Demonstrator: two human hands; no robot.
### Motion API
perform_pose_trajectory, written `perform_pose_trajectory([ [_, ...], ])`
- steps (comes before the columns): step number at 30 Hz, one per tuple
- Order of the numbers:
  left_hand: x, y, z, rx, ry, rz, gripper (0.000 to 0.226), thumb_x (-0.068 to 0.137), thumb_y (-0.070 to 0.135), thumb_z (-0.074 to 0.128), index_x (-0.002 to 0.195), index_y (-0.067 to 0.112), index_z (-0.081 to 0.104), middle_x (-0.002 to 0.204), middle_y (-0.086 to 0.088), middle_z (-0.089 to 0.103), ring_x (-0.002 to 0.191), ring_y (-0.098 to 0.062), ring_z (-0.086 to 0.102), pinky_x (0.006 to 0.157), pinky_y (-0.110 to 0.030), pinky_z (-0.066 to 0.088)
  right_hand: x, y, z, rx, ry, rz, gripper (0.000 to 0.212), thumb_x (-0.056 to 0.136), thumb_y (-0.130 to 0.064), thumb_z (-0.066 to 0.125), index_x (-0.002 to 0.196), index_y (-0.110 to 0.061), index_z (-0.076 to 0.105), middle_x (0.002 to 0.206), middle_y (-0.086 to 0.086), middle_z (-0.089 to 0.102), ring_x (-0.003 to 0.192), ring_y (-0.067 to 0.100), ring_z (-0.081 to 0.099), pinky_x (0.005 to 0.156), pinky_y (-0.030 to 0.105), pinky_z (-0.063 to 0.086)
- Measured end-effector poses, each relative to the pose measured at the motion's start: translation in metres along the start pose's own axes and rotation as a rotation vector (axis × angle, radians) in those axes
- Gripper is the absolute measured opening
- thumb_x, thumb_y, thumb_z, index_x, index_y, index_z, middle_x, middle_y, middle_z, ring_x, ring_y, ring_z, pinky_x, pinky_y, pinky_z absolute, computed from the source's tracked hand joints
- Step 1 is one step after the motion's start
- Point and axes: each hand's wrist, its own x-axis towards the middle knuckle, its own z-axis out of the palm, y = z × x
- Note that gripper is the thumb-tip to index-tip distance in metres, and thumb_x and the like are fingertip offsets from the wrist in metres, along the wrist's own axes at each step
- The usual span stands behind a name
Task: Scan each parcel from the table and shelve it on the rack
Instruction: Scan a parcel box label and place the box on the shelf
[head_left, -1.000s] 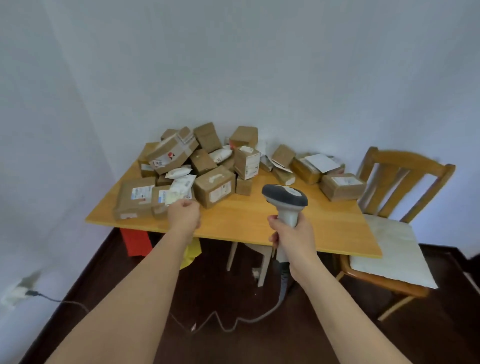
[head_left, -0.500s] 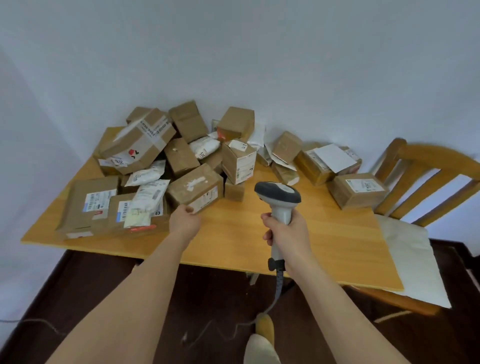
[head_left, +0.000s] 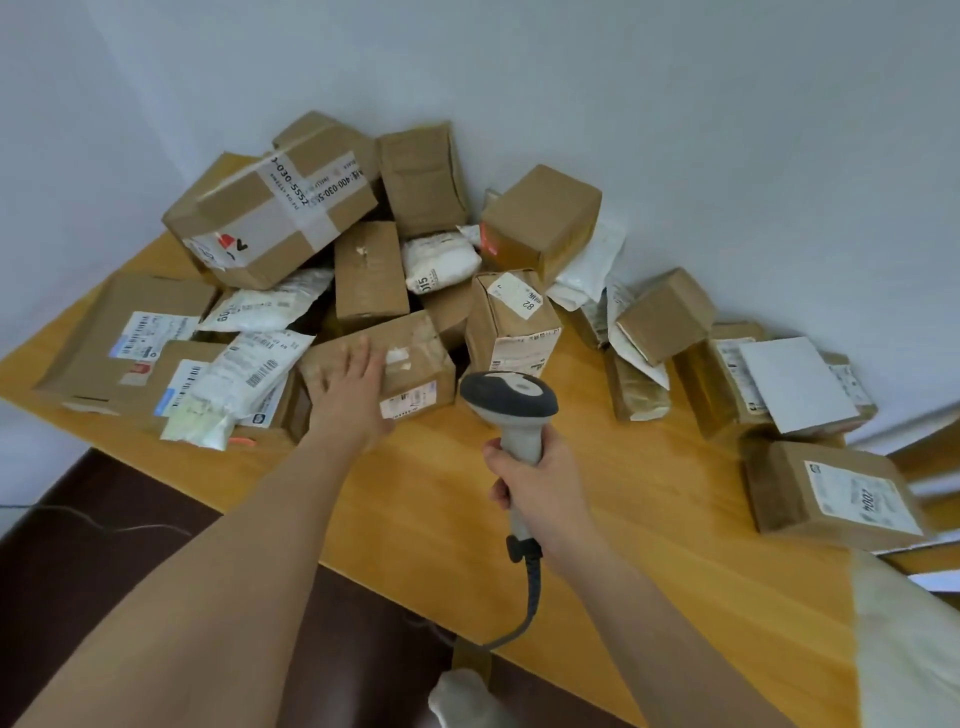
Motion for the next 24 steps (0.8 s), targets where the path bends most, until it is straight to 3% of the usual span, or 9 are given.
perform_pose_trajectory([
  [7,-0.019,0.008,0.014,0.038,0.142,-0.014,0.076,0.094,0.013,0.056,0.156,0.026,0.013,0.164,0.002,0.009,0.150,-0.023,0.009,0.119,-0.053,0.016,0.009,0.007,-0.002,-0.003,-0.007,0.042,0.011,0.093,-0.010,0.064,0.101,-0.014,0.058,0.084,0.008,0.060,0.048,0.010,0.053,0.051,0.024,0.047],
  [15,-0.042,0.021,0.016,-0.049,0.060,0.039,0.077,0.094,0.007,0.055,0.155,0.027,0.014,0.164,0.003,0.005,0.151,-0.022,0.002,0.122,-0.047,0.005,-0.010,0.005,-0.007,0.028,-0.015,0.022,0.012,0.093,-0.009,0.064,0.102,-0.014,0.058,0.083,0.009,0.058,0.047,0.011,0.051,0.048,0.021,0.046],
  [17,-0.049,0.023,0.017,-0.055,0.048,0.059,0.076,0.094,0.006,0.055,0.155,0.026,0.015,0.164,0.004,0.007,0.151,-0.021,0.004,0.122,-0.046,0.008,-0.013,0.005,-0.010,0.051,-0.001,0.017,0.014,0.093,-0.009,0.064,0.103,-0.015,0.058,0.087,0.009,0.060,0.048,0.011,0.051,0.048,0.021,0.047],
  [19,-0.056,0.026,0.014,-0.035,0.030,0.070,0.072,0.095,0.011,0.055,0.155,0.026,0.017,0.163,0.003,0.013,0.150,-0.022,0.013,0.120,-0.045,0.021,-0.016,0.006,-0.014,0.061,0.019,0.014,0.015,0.092,-0.010,0.065,0.103,-0.017,0.058,0.091,0.011,0.063,0.048,0.010,0.053,0.050,0.021,0.047],
  [20,-0.060,0.027,0.011,-0.021,0.002,0.076,0.067,0.096,0.016,0.054,0.154,0.024,0.020,0.161,0.002,0.022,0.147,-0.024,0.023,0.115,-0.043,0.032,-0.017,0.007,-0.016,0.057,0.027,0.015,0.015,0.092,-0.010,0.065,0.103,-0.018,0.058,0.091,0.010,0.065,0.047,0.008,0.053,0.051,0.022,0.047],
  [22,-0.066,0.029,0.005,-0.072,-0.104,0.069,0.050,0.098,0.024,0.052,0.145,0.019,0.034,0.141,-0.004,0.051,0.122,-0.028,0.051,0.090,-0.039,0.049,-0.020,0.008,-0.020,0.041,0.037,0.019,0.015,0.092,-0.011,0.065,0.104,-0.016,0.059,0.085,0.008,0.063,0.045,0.006,0.053,0.051,0.022,0.047],
  [24,-0.072,0.027,0.003,-0.226,-0.226,0.011,0.035,0.101,0.022,0.046,0.133,0.011,0.045,0.121,-0.009,0.060,0.103,-0.028,0.058,0.074,-0.033,0.045,-0.024,0.008,-0.023,0.026,0.045,0.025,0.014,0.092,-0.010,0.064,0.104,-0.013,0.059,0.077,0.005,0.059,0.043,0.007,0.052,0.048,0.021,0.044],
])
